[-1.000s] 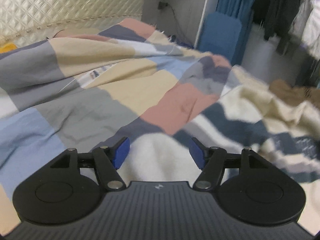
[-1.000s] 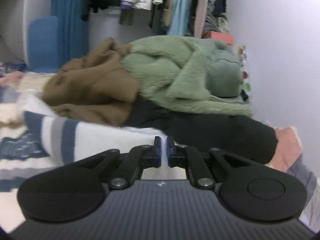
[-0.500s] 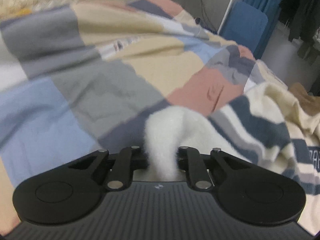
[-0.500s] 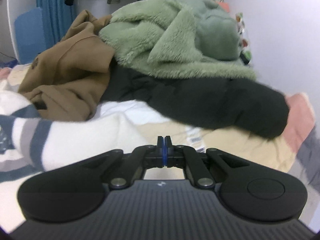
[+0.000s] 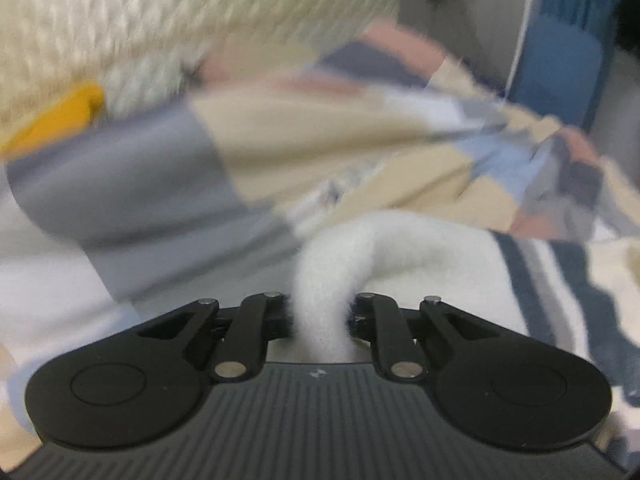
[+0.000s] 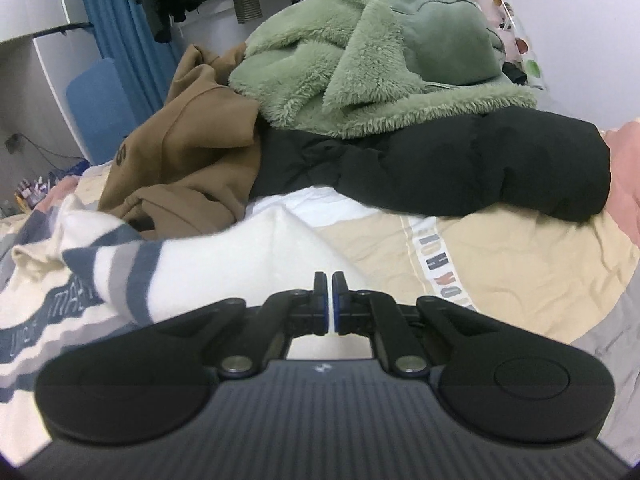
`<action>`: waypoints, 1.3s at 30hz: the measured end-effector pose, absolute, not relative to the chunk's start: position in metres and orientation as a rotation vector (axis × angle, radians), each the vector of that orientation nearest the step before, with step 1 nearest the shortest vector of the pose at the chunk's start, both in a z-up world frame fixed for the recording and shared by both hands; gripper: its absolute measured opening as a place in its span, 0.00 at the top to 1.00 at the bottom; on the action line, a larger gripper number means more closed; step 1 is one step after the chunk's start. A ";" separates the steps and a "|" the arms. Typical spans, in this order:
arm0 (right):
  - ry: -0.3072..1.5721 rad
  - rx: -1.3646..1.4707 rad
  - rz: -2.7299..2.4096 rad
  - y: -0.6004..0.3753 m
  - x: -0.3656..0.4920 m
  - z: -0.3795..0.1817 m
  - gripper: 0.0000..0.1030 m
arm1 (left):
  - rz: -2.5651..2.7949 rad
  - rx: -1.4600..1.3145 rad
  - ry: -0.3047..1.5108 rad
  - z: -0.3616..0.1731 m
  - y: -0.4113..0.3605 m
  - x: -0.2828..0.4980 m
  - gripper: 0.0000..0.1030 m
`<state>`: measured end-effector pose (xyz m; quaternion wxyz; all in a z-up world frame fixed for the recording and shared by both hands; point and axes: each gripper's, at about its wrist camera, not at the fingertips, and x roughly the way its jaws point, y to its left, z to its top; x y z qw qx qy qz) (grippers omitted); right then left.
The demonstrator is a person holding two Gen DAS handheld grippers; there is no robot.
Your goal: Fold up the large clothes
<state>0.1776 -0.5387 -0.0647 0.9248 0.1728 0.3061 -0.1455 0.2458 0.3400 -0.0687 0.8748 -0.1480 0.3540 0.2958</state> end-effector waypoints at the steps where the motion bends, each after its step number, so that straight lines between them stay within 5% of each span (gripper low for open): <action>1: 0.630 0.359 -0.299 -0.541 0.176 -0.067 0.93 | 0.618 -0.330 0.763 -0.081 0.342 0.247 0.85; 4: 0.633 0.389 -0.299 -0.548 0.169 -0.075 0.74 | 0.600 -0.292 0.786 -0.103 0.337 0.246 0.84; 6: 0.628 0.410 -0.281 -0.551 0.165 -0.080 0.51 | 0.581 -0.265 0.779 -0.105 0.331 0.244 0.83; 9: 0.625 0.419 -0.234 -0.550 0.163 -0.088 0.50 | 0.538 -0.257 0.782 -0.101 0.325 0.239 0.63; 11: 0.632 0.420 -0.202 -0.545 0.165 -0.095 0.51 | 0.516 -0.248 0.784 -0.094 0.317 0.236 0.42; 16: 0.649 0.331 -0.174 -0.523 0.171 -0.107 0.49 | 0.461 -0.244 0.767 -0.075 0.287 0.222 0.38; 20: 0.714 0.224 -0.164 -0.508 0.178 -0.126 0.37 | 0.396 -0.249 0.765 -0.056 0.253 0.207 0.38; 25: 0.770 0.046 -0.205 -0.489 0.186 -0.144 0.41 | 0.320 -0.230 0.745 -0.040 0.206 0.192 0.38; 27: 0.777 0.000 -0.244 -0.484 0.187 -0.142 0.63 | 0.291 -0.227 0.741 -0.038 0.185 0.189 0.38; 30: 0.766 -0.039 -0.267 -0.488 0.185 -0.136 0.83 | 0.234 -0.250 0.751 -0.040 0.158 0.190 0.38; 39: 0.633 -0.040 -0.422 -0.554 0.171 -0.092 0.87 | 0.072 -0.194 0.780 -0.052 0.078 0.195 0.38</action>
